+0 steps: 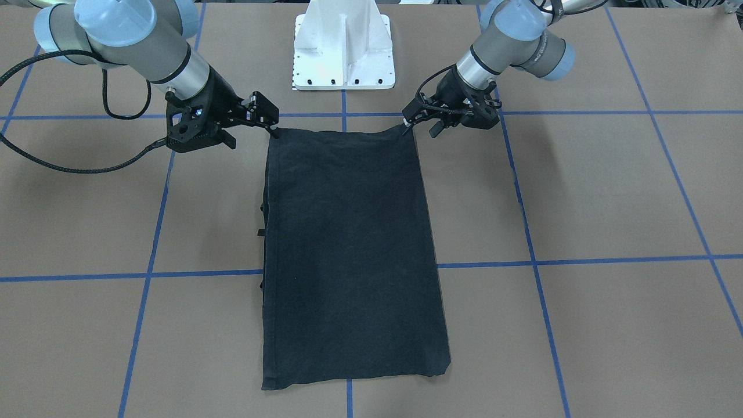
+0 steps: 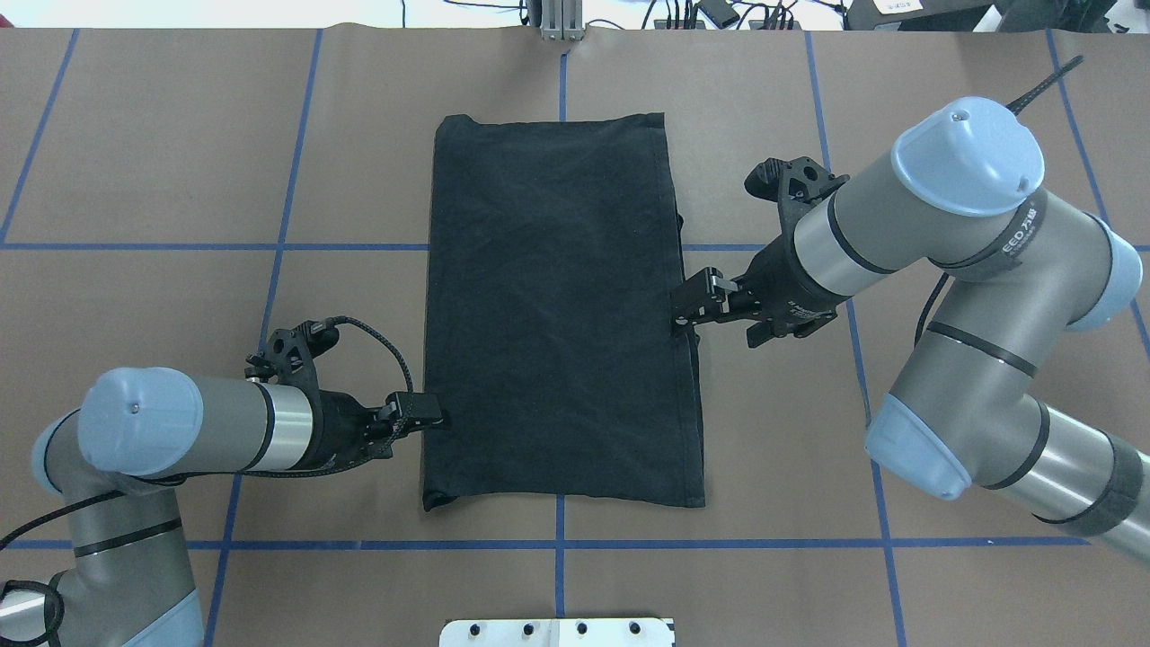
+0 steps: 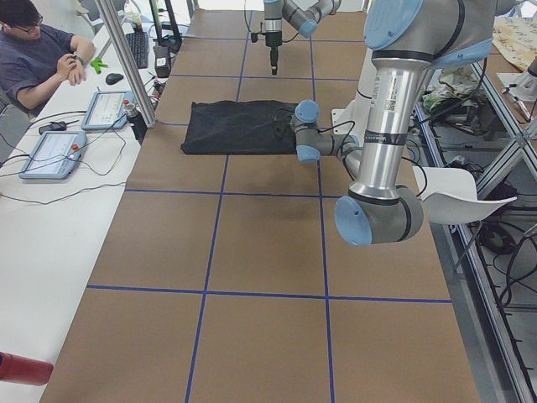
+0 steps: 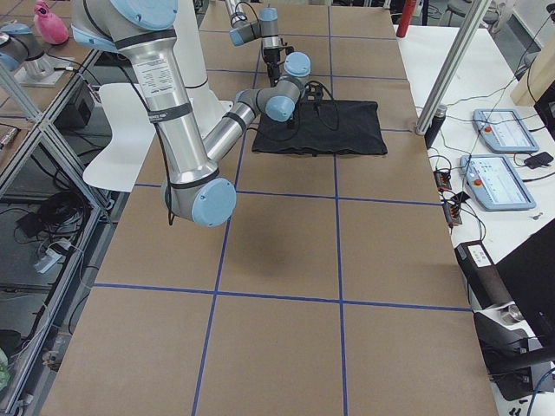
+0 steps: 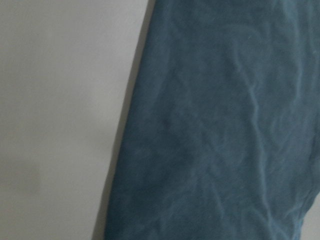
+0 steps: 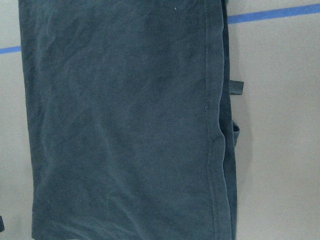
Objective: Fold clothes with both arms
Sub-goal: 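Grasp the shirt's near corner with the left gripper while the right gripper holds the edge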
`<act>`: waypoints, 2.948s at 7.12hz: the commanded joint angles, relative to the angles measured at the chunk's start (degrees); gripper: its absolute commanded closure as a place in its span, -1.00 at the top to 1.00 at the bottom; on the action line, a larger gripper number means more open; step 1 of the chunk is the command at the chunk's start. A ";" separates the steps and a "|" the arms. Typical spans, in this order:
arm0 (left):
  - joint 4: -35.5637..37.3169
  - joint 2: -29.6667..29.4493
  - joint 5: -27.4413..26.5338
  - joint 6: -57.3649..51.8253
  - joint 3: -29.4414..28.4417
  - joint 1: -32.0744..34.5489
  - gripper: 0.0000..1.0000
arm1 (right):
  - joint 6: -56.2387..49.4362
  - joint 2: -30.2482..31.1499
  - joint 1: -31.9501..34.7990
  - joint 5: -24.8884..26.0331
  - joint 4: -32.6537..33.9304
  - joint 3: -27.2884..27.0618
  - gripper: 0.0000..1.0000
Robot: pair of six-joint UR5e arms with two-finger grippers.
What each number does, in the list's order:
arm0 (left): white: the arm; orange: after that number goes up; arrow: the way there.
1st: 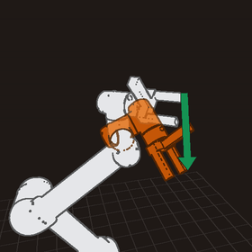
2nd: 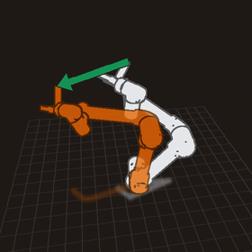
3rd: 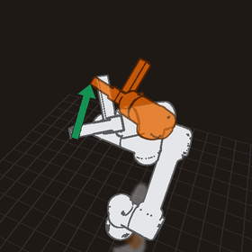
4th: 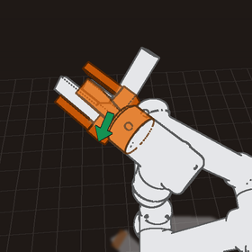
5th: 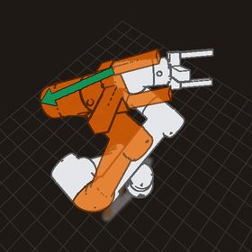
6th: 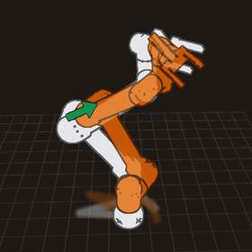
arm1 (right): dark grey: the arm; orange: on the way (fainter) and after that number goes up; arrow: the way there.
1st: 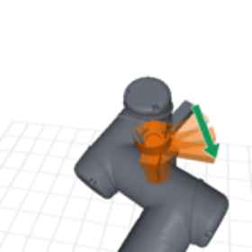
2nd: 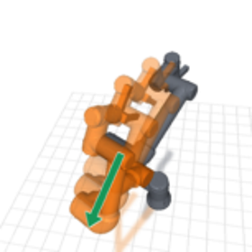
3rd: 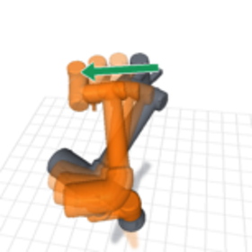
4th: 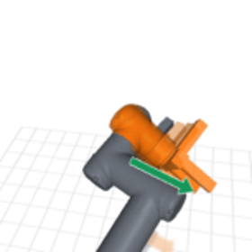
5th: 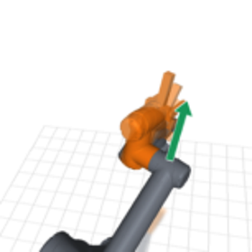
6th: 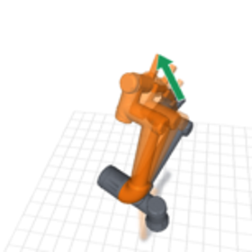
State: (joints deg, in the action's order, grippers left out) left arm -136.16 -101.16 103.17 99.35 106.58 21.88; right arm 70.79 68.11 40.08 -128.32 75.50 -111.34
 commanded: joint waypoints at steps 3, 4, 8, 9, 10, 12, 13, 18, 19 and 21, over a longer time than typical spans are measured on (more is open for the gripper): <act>1.25 -0.79 -0.16 0.14 -1.55 -4.90 1.00 | 0.05 -0.08 0.00 -0.53 -0.09 0.42 1.00; 1.25 -0.97 -0.16 0.14 -2.08 -5.61 1.00 | 0.05 -0.08 0.00 -0.53 -0.09 0.34 1.00; 3.62 -2.46 -0.16 0.14 -2.43 -5.70 0.72 | -0.04 0.27 0.00 -0.79 -0.09 0.42 1.00; 3.71 -2.55 -0.16 0.14 -2.61 -5.70 0.68 | -0.04 0.27 0.00 -0.88 -0.09 0.42 1.00; 3.71 -2.55 -0.25 0.06 -2.70 -5.62 0.68 | -0.04 0.27 0.08 -0.96 -0.09 0.42 1.00; 3.71 -2.81 -0.16 0.06 -3.05 -5.62 0.48 | -0.13 0.27 0.08 -1.58 -0.09 0.69 1.00; 3.71 -2.99 -0.16 0.06 -3.05 -5.62 0.48 | -0.13 0.36 0.08 -1.58 -0.09 0.69 1.00; 3.71 -3.96 -0.16 0.06 -3.84 -5.62 -0.54 | -0.48 0.36 0.08 -1.67 -0.09 0.95 1.00; 3.71 -4.04 -0.07 0.06 -3.75 -5.53 -1.00 | -0.48 0.45 0.08 -1.75 -0.09 0.95 1.00; 4.15 -4.05 0.28 0.06 -2.70 -4.74 -1.00 | 0.04 0.71 0.00 -1.67 0.08 1.04 1.00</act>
State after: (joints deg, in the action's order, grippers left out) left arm -132.31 -105.21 103.24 99.44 103.27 16.60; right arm 70.47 68.64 40.15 -130.05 75.45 -110.38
